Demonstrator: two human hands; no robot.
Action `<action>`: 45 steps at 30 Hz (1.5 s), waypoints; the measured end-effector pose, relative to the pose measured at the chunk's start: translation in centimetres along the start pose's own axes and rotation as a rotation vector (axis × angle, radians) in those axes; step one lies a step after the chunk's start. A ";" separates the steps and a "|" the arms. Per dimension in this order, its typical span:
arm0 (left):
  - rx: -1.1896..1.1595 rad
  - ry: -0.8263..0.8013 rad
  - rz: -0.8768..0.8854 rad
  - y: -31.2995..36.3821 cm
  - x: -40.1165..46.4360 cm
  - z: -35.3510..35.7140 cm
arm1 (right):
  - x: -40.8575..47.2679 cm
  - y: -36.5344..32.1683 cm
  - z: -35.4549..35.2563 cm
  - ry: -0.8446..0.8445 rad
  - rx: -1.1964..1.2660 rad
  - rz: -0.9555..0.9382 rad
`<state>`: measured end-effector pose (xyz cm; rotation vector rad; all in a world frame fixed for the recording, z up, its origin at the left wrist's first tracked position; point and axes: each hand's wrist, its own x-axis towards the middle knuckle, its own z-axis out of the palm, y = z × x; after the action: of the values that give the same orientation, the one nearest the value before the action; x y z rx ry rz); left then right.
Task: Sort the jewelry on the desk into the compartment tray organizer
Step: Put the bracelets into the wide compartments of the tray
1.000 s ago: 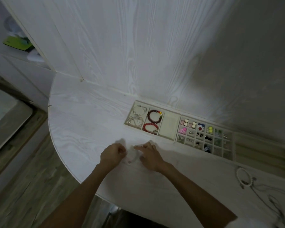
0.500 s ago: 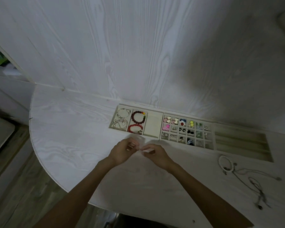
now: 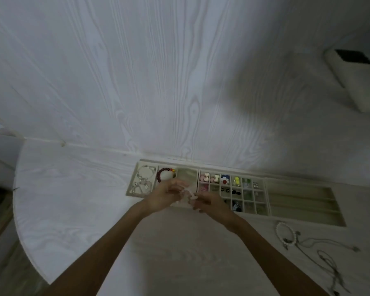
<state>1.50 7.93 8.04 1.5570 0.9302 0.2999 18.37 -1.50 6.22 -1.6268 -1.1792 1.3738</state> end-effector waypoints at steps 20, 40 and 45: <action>0.703 0.303 0.031 -2.6 7.5 -0.6 | 8.7 1.8 -1.5 0.398 -0.465 0.043; 1.253 0.054 0.373 -4.4 6.3 -2.0 | 7.7 0.1 -1.9 0.122 -1.258 -0.246; 1.343 0.041 0.417 -3.9 6.6 -2.4 | 8.6 -0.1 -1.7 0.059 -1.418 -0.181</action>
<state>2.62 13.99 2.91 2.9975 0.8387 -0.0646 20.22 6.68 3.60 -2.2517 -2.4340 0.1946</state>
